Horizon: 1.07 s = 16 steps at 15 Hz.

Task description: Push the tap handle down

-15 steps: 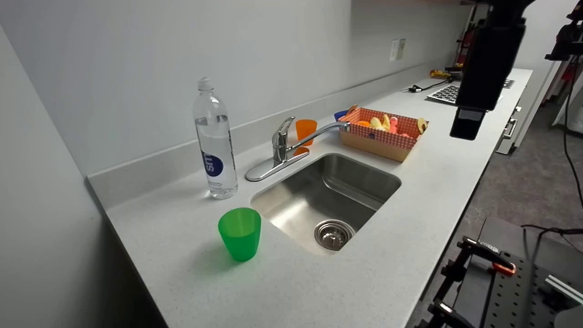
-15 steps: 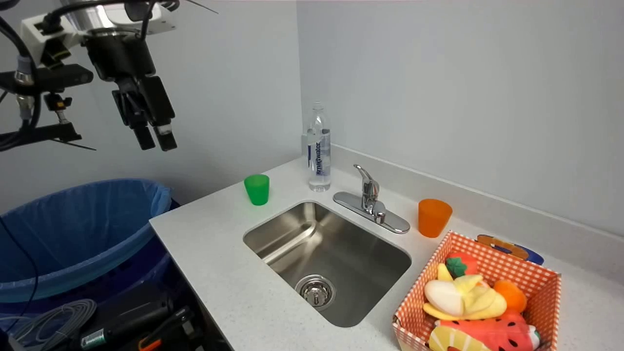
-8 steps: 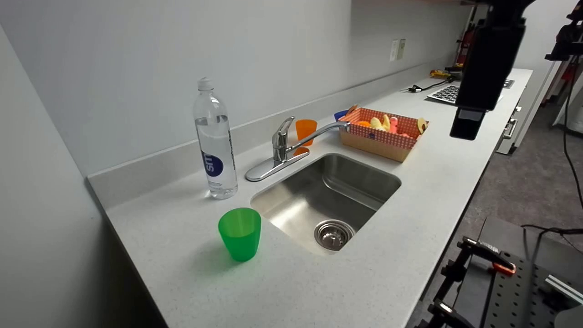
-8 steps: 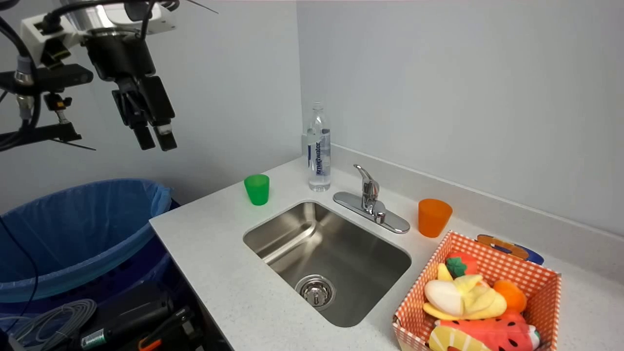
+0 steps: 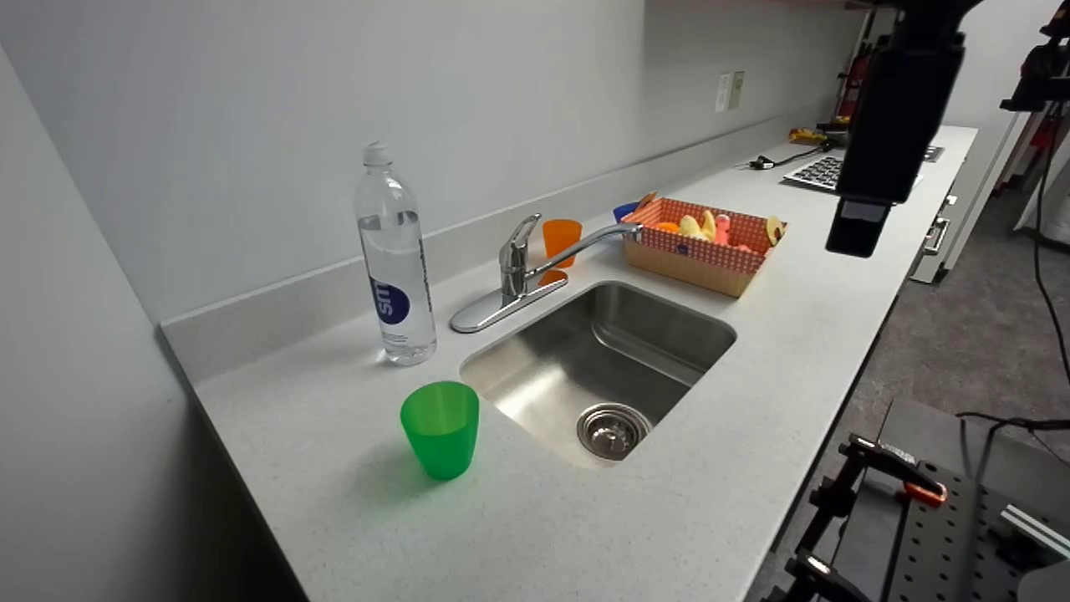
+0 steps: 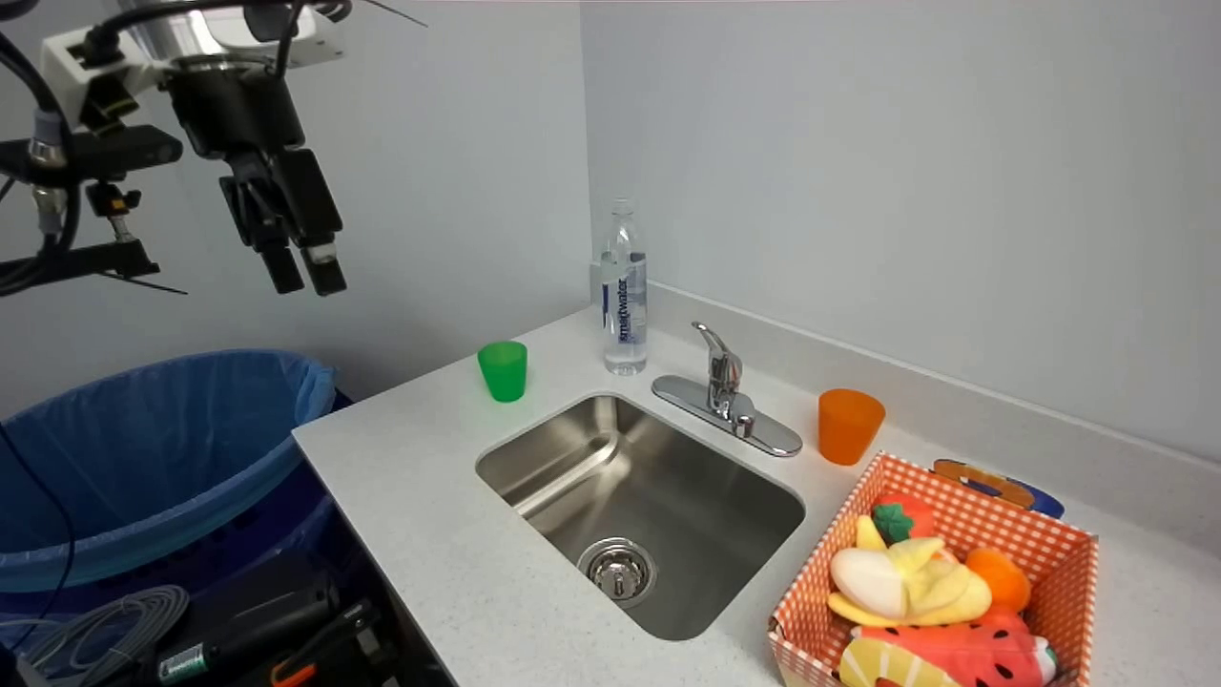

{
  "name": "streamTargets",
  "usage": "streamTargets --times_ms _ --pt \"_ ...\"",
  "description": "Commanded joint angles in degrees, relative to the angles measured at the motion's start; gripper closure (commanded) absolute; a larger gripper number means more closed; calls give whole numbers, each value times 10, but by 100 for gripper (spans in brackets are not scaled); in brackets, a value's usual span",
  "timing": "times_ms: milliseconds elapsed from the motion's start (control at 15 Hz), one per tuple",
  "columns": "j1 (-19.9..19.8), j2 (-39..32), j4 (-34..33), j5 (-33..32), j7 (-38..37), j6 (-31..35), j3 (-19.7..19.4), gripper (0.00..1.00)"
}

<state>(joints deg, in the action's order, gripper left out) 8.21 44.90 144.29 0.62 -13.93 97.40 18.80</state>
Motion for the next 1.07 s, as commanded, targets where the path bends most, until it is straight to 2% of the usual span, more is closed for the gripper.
streamTargets --times_ms 0,333,600,867,1000 --pt "8 -4 -1 -6 -4 0 -6 0" --pt "-5 -23 -10 -13 -6 6 -18 0" --pt "-31 -51 -27 -37 -3 11 -47 0" --pt "-56 -104 -57 -67 -4 36 -70 0" --pt "-59 -138 -74 -69 -13 58 -70 0"
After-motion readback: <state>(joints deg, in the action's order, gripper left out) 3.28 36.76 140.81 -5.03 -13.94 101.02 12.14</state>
